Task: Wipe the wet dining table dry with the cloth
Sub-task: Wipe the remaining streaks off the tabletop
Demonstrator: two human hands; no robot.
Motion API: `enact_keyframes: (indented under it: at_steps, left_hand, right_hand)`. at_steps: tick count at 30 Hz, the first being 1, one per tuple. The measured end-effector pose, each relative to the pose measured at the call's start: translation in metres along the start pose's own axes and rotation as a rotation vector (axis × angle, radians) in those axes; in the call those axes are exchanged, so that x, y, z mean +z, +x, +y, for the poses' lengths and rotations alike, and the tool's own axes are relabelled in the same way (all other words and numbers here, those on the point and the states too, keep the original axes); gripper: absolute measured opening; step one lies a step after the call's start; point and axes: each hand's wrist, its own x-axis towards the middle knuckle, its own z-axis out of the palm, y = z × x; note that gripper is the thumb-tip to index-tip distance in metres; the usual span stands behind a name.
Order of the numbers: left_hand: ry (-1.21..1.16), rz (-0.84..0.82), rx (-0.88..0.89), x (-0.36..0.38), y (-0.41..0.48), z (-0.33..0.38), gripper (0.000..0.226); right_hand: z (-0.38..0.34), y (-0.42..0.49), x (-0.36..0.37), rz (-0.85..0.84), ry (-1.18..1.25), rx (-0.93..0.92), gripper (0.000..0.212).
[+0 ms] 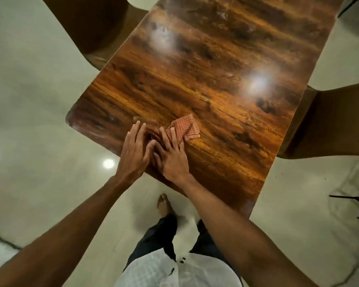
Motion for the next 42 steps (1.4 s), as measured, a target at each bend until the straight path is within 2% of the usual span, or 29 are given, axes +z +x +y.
enact_keyframes:
  at_steps: [2, 6, 9, 11, 13, 15, 16, 18, 22, 27, 30, 37, 42]
  left_hand:
    - [-0.02, -0.013, 0.015, -0.005, -0.002, -0.002, 0.069]
    - [-0.067, -0.056, 0.056, -0.003, -0.012, 0.002, 0.069]
    - [-0.082, -0.07, 0.087, 0.002, -0.022, 0.008, 0.068]
    - [-0.086, -0.089, 0.111, 0.01, -0.033, 0.012, 0.069]
    - [-0.067, -0.114, 0.138, 0.016, -0.04, 0.013, 0.069]
    - [-0.038, -0.134, 0.149, 0.017, -0.047, 0.012, 0.07]
    - [-0.041, -0.142, 0.161, 0.017, -0.048, 0.013, 0.071]
    - [-0.076, -0.173, 0.181, 0.014, -0.05, 0.013, 0.071]
    - [-0.116, -0.223, 0.255, 0.011, -0.044, 0.005, 0.065]
    - [-0.116, -0.276, 0.343, -0.009, -0.012, -0.03, 0.063]
    - [-0.124, -0.254, 0.313, -0.04, 0.007, -0.075, 0.064]
    - [-0.117, -0.172, 0.118, -0.107, 0.037, -0.177, 0.068]
    - [-0.133, -0.083, 0.014, -0.141, 0.051, -0.217, 0.067]
  right_hand:
    - [0.019, -0.033, 0.001, 0.018, -0.053, 0.043, 0.056]
    - [0.091, -0.14, -0.01, 0.023, -0.083, 0.398, 0.064]
    - [0.083, -0.17, 0.0, 0.052, -0.061, 0.568, 0.063]
    - [0.046, -0.155, 0.017, 0.098, -0.051, 0.52, 0.061]
    - [0.014, -0.134, 0.03, 0.113, -0.056, 0.362, 0.06]
    - [0.008, -0.137, 0.036, 0.089, -0.046, 0.264, 0.058]
    - [0.016, -0.148, 0.036, 0.099, -0.058, 0.282, 0.058]
    - [0.036, -0.182, 0.034, 0.119, -0.039, 0.425, 0.059]
    - [0.066, -0.233, 0.03, 0.198, 0.049, 0.836, 0.062]
    - [0.018, -0.169, 0.042, 0.262, 0.036, 1.095, 0.062]
    - [-0.034, -0.109, 0.049, 0.268, 0.028, 1.018, 0.064]
    - [-0.185, 0.063, 0.065, 0.18, 0.069, 0.544, 0.058]
    - [-0.23, 0.153, 0.06, 0.099, 0.027, 0.225, 0.068]
